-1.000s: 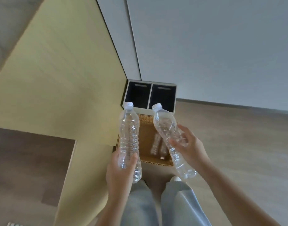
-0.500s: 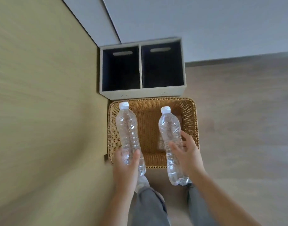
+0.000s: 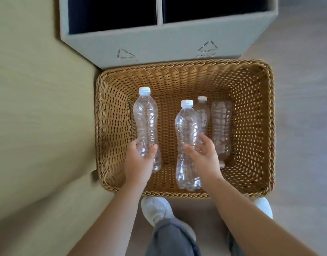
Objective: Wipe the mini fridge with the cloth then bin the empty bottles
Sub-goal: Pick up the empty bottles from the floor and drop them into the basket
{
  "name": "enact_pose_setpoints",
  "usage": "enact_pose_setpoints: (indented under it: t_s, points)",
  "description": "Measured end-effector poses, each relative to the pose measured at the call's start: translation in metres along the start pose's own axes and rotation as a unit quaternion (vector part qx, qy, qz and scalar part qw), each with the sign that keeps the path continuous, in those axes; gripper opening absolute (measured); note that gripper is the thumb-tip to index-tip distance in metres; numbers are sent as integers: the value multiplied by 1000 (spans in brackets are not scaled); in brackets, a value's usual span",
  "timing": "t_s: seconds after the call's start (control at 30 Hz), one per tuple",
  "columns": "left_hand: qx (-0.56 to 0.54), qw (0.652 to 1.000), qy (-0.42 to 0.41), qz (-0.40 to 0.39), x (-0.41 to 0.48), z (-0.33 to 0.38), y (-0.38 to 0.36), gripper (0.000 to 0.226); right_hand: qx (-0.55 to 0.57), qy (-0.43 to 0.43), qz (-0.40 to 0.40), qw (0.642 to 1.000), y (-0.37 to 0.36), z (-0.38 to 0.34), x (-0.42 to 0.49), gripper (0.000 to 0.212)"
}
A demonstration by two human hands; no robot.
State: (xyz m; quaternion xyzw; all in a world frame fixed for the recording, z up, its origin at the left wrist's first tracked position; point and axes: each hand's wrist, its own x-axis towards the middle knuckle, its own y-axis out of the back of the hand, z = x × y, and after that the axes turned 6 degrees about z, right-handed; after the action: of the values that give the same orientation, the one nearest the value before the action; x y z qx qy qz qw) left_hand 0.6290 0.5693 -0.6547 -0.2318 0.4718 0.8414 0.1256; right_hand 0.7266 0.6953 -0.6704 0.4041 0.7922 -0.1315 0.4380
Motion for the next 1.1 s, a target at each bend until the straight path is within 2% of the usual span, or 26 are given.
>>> enact_pose_setpoints:
  t_s: [0.23,0.5,0.67,1.1]
  points:
    - [32,999,-38,-15,41,-37,-32,60,20,-7,13,1000,-36,29,55,60]
    - [29,999,-18,9,80,-47,-65,57,-49,-4,11,999,-60,46,89,59]
    - [67,996,-61,-12,87,-56,-77,53,-112,20,7,994,-67,53,100,64]
    - [15,999,-45,-3,83,-61,-88,62,-134,37,-3,990,-63,58,108,67]
